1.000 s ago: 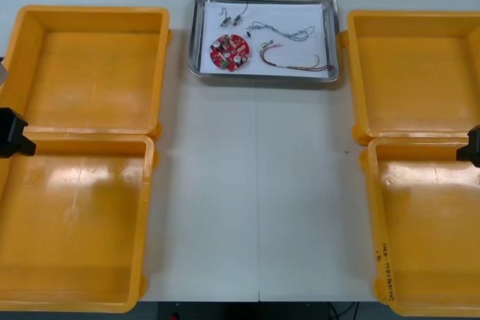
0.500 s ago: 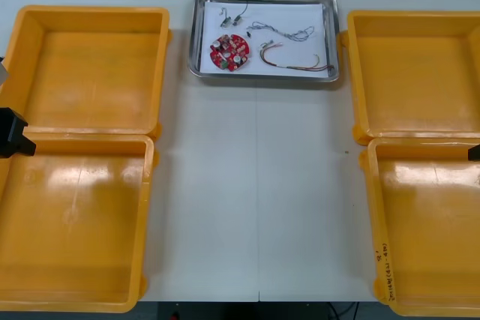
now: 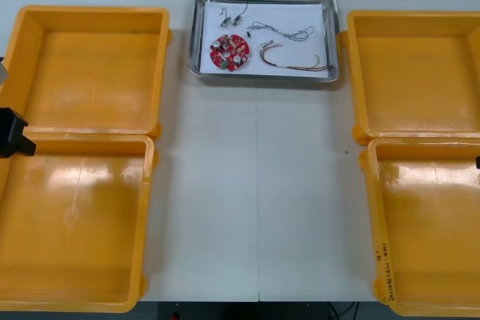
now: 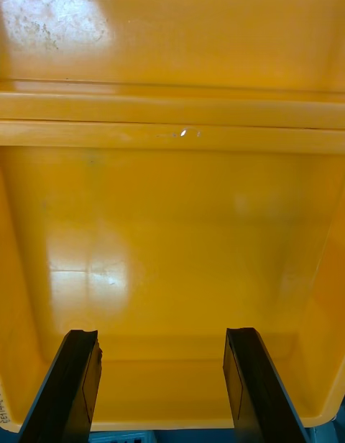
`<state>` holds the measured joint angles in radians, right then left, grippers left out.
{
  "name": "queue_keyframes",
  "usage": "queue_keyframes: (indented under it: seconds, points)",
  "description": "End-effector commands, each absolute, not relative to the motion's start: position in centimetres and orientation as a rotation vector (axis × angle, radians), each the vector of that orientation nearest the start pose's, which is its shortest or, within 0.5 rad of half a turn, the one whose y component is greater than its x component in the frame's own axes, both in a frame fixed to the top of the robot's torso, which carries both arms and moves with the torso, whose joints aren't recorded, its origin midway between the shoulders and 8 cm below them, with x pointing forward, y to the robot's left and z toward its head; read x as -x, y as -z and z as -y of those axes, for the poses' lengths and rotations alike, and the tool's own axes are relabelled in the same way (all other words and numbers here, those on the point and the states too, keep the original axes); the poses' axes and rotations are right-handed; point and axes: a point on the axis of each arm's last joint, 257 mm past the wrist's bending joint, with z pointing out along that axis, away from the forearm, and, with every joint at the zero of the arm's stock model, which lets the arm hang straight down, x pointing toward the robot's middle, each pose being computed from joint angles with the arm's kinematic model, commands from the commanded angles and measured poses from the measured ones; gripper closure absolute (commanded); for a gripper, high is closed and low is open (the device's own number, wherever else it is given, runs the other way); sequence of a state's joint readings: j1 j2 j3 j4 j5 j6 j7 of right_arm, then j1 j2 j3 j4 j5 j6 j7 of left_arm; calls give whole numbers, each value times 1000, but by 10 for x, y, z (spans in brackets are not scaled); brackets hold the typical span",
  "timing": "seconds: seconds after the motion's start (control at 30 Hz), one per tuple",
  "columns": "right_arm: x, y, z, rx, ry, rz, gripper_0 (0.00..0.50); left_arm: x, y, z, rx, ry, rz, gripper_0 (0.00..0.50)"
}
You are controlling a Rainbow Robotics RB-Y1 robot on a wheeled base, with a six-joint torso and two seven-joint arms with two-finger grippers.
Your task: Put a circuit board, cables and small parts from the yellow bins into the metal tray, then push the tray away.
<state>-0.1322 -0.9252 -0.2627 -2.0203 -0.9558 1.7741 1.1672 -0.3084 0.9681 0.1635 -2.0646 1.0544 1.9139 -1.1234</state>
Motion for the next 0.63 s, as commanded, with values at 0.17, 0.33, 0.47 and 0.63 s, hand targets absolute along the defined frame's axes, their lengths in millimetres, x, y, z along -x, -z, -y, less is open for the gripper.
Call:
queue_keyframes:
  seconds: [0.17,0.33,0.47,0.63]
  points:
    - [-383,159,423,-228,18,-2700,0,-377,131,-377,129,-15,-2765,0]
    - [-383,159,423,-228,18,-2700,0,-377,131,-377,129,-15,-2765,0]
    - [-383,159,423,-228,18,-2700,0,-377,131,-377,129,-15,-2765,0]
    - [-383,159,423,-228,18,-2700,0,-377,131,-377,129,-15,-2765,0]
